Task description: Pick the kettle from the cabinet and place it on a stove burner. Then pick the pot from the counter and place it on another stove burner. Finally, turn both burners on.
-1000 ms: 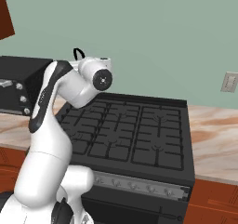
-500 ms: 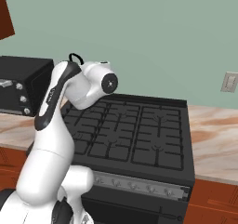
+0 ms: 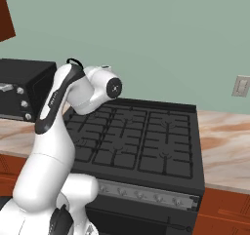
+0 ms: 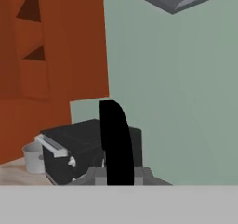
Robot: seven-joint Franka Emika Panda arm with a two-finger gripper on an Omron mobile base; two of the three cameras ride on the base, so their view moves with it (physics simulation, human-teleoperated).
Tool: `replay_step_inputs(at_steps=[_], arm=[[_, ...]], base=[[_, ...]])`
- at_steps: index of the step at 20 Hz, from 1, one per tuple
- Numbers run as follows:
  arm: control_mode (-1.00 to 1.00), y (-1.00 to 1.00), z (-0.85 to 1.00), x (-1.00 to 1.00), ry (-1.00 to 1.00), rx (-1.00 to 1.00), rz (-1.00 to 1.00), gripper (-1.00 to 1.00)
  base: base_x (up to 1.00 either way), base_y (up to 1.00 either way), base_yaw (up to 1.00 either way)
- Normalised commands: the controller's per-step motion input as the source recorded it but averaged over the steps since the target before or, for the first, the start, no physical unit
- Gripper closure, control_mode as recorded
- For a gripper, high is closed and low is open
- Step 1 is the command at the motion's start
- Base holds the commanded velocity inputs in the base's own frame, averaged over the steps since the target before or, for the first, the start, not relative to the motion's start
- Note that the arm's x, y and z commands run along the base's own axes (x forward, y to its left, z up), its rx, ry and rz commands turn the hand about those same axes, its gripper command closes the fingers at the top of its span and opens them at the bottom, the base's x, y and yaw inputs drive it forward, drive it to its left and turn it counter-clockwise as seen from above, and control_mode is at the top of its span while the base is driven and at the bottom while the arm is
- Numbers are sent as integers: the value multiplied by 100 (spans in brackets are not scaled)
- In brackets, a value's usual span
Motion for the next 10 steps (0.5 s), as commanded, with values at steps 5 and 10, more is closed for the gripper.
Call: replay_step_inputs(at_steps=[5,10], arm=[[-100,10,-8,0,0,0,5,100],[-100,9,-14,0,0,0,4,100]], base=[[0,0,0],[0,0,0]])
